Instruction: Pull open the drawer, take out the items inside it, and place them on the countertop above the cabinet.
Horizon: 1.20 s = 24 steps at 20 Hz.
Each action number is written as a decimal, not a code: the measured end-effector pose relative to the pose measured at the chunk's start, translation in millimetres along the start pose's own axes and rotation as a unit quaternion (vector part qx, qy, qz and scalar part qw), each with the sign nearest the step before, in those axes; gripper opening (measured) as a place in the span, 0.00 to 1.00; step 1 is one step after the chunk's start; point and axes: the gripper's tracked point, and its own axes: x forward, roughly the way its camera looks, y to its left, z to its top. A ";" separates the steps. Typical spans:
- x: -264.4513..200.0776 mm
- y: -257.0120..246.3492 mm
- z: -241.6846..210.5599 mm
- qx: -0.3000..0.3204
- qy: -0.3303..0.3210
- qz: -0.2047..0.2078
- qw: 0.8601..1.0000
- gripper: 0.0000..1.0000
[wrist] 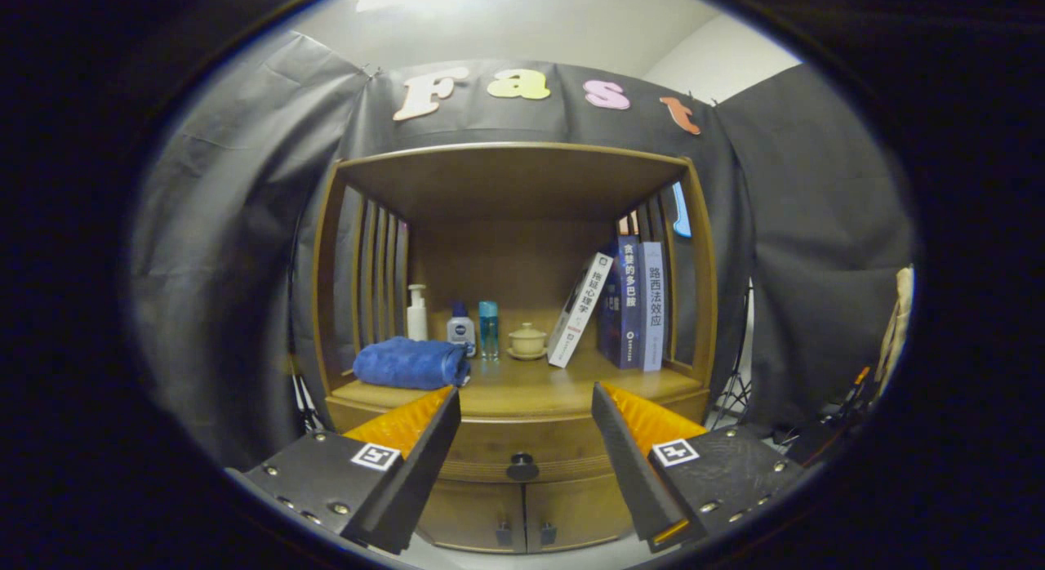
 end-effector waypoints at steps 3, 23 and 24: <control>21.1 -0.3 -16.1 0.007 0.001 0.004 1.000 0.97; 101.4 -0.7 -138.7 -0.021 0.048 0.018 0.998 0.97; 98.2 -0.8 -150.5 -0.022 0.067 0.013 0.997 0.97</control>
